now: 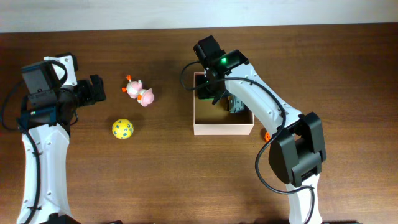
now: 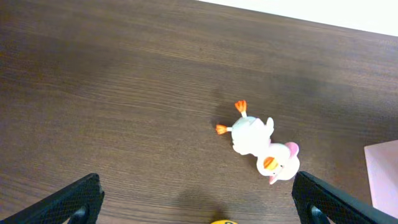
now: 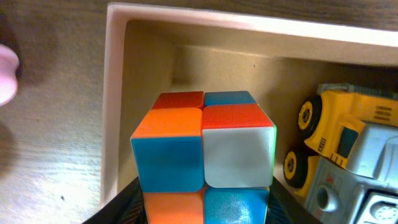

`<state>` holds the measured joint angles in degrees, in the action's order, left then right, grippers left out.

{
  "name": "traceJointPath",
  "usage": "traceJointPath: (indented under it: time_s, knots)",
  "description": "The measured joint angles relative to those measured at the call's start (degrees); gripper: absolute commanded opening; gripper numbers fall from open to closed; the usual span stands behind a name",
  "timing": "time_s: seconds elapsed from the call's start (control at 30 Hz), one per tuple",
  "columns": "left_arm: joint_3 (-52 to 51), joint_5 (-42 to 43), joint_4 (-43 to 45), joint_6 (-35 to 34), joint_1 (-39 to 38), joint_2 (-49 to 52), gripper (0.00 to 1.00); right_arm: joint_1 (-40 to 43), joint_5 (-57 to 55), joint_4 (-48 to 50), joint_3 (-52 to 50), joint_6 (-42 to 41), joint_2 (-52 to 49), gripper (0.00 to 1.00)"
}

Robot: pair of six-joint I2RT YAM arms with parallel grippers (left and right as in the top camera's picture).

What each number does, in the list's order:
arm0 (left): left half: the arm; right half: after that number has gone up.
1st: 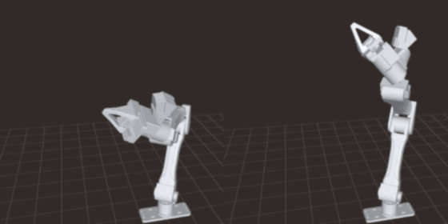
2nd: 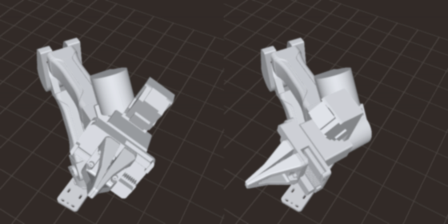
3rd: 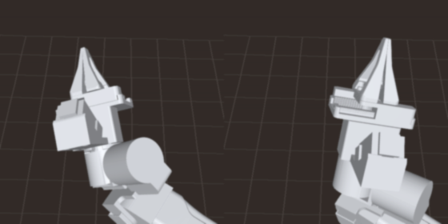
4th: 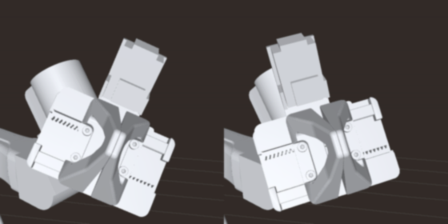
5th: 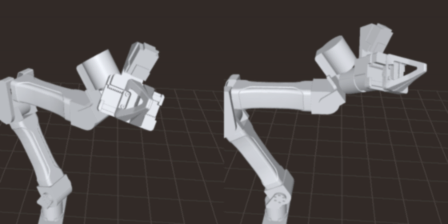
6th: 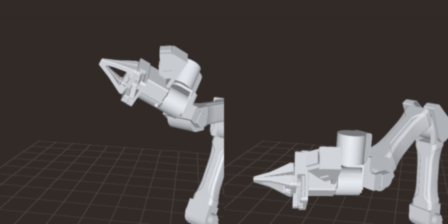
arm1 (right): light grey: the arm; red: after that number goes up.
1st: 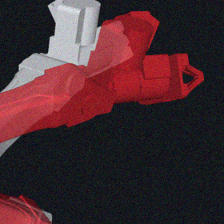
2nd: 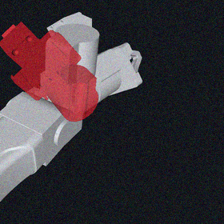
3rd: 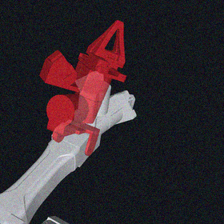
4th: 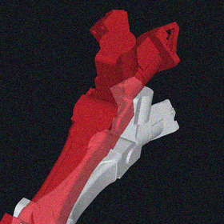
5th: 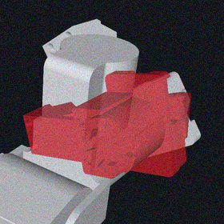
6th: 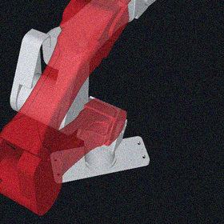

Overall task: Pack container
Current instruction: 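Place the colour cube into the box and withdraw right gripper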

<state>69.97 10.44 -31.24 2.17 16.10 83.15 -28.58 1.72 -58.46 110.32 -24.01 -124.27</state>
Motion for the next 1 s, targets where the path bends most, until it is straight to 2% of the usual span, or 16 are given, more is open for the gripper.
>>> traceJointPath:
  time_s: [0.2, 0.47, 0.63, 0.8, 1.0]
  knots:
    - [0.00, 0.00, -0.50, 0.00, 0.00, 0.00, 0.99, 0.00, -0.17, 0.96, 0.00, -0.20, 0.00, 0.67]
    - [0.00, 0.00, -0.50, 0.00, 0.00, 0.00, 0.99, 0.72, -0.17, 2.19, 0.00, 0.28, 0.02, 0.68]
    - [0.00, 0.00, -0.50, 0.00, 0.00, 0.00, 0.99, 3.26, -0.17, -3.34, 0.09, 1.73, 1.84, 0.72]
    - [0.00, 0.00, -0.52, 0.00, 0.00, 0.00, 0.99, 9.05, -0.20, -10.58, 1.90, 4.68, 8.98, 0.75]
    - [0.00, 0.02, -0.52, 0.00, 0.00, 0.00, 0.99, 20.02, -0.46, -20.24, 4.31, 8.04, 20.13, 0.75]
